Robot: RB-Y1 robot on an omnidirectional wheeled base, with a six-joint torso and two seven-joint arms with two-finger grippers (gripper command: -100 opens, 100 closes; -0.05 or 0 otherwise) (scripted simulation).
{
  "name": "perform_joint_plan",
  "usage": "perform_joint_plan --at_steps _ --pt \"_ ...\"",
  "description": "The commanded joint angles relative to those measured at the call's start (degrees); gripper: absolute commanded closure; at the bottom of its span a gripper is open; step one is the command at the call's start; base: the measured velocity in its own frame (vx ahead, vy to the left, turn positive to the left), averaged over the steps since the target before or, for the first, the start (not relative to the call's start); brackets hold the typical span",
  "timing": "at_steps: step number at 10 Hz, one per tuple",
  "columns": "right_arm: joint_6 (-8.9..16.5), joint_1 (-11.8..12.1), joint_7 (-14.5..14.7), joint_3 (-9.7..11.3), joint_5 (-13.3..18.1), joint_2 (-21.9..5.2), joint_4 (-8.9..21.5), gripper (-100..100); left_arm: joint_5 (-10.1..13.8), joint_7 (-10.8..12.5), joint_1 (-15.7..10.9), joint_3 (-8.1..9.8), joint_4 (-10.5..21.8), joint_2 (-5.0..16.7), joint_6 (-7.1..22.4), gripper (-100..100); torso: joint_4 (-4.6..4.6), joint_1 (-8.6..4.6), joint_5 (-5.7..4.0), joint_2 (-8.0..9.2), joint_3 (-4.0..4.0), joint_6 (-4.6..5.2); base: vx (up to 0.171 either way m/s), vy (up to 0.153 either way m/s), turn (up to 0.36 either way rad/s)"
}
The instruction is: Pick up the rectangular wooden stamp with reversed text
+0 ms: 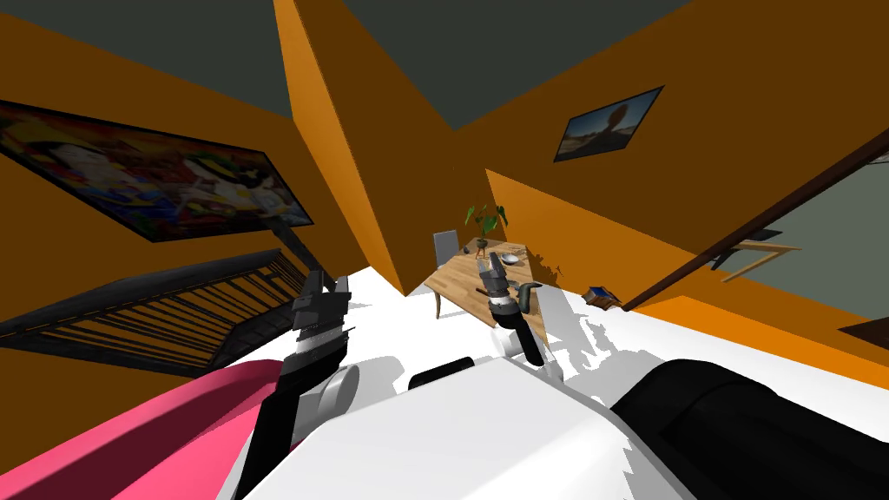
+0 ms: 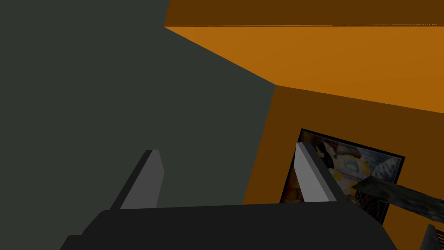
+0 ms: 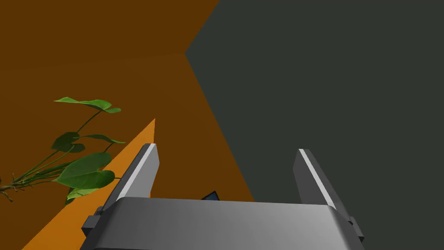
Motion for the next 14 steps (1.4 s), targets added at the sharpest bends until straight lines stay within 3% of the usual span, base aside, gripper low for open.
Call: perform_joint_plan --at_steps 1,6,7,14 --pt "-0.96 -0.75 0.38 1.06 1.08 -2.81 0.9 -100 0.0 0.0 0.0 0.0 0.0 0.0 0.0 0 0.0 0.0 0.0 0.0 0.0 0.0 -0.073 0.102 0.063" --pt "-4.36 -3.28 2.26 5.63 5.54 -11.96 8.03 -100 0.0 0.0 0.0 0.0 0.0 0.0 0.0 0 0.0 0.12 0.03 -0.01 0.0 0.0 -0.073 0.12 0.096" --pt "-4.36 -3.28 2.26 5.63 5.54 -12.19 8.2 -100 0.0 0.0 0.0 0.0 0.0 0.0 0.0 0 -0.01 0.1 0.02 -0.05 -0.03 -0.01 -0.031 0.072 0.039" --pt "-6.72 -5.23 4.87 11.56 10.85 -23.31 20.51 -100 0.0 0.0 0.01 0.01 0.0 0.01 0.0 0 -0.07 -0.15 -0.03 -0.31 -0.18 0.03 0.0 0.063 0.101"
